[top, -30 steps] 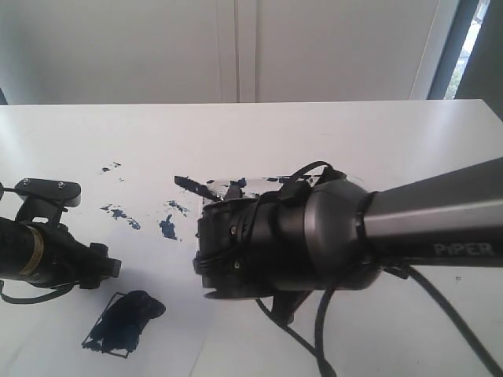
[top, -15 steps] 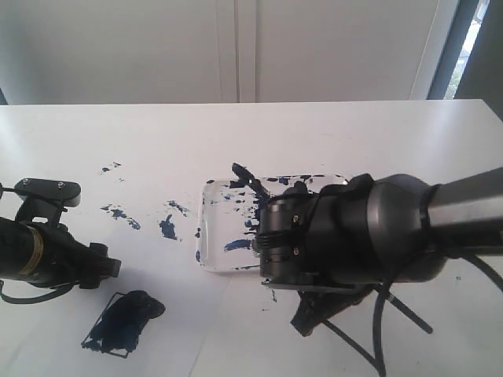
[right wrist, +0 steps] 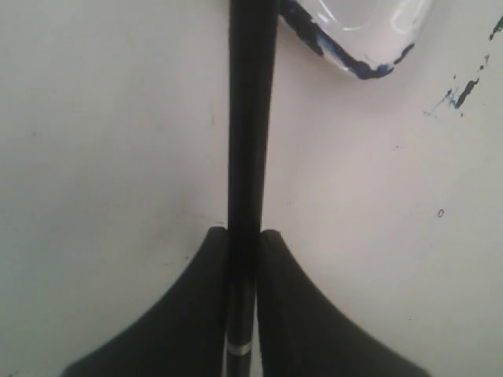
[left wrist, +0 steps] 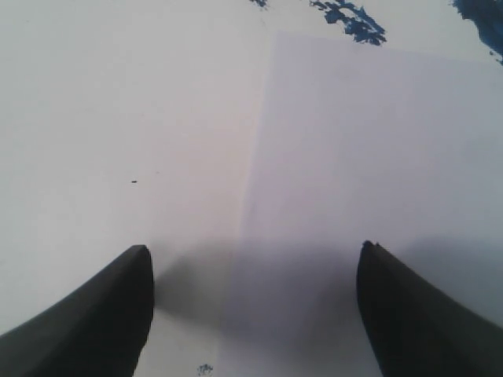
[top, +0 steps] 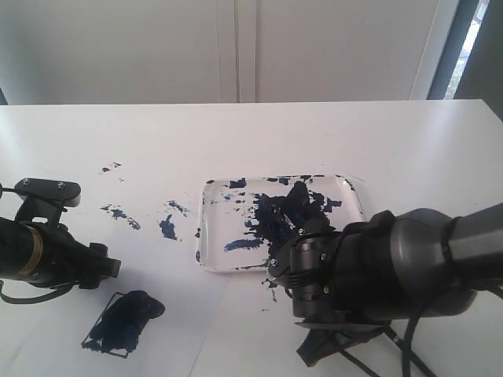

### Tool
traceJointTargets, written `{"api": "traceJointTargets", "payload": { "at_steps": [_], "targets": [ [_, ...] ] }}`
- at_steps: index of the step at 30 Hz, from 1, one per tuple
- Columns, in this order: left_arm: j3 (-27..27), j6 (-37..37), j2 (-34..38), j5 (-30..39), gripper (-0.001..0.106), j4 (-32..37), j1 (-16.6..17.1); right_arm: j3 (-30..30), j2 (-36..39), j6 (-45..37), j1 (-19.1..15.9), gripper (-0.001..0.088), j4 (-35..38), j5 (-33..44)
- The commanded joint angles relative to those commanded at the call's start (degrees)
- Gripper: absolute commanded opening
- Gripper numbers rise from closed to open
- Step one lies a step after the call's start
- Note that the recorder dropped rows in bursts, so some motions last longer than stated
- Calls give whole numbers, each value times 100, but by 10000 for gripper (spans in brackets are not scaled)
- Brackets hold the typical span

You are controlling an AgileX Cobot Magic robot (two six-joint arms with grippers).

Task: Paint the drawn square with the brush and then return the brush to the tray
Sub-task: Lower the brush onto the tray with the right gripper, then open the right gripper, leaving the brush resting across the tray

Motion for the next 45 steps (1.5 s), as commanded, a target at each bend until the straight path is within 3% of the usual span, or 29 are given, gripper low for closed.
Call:
{"api": "traceJointTargets", "payload": {
  "at_steps": [15,18,26,29,40,45],
  "targets": [
    [0,10,0,-11,749,0,0,68,-69,344,0,34,-178,-235],
    [0,10,0,-11,749,0,0,68,-69,384,0,127,-257,-235],
    [0,10,0,137,749,0,0,68,-119,383,0,473,-368,-259],
    [0,10,0,150,749,0,0,68,-281,383,0,536,-396,-383],
    [0,10,0,141,749,0,0,68,-1261,383,11,532,-634,-703],
    [0,10,0,141,749,0,0,68,-2044,383,11,411,-754,-947]
  ]
}}
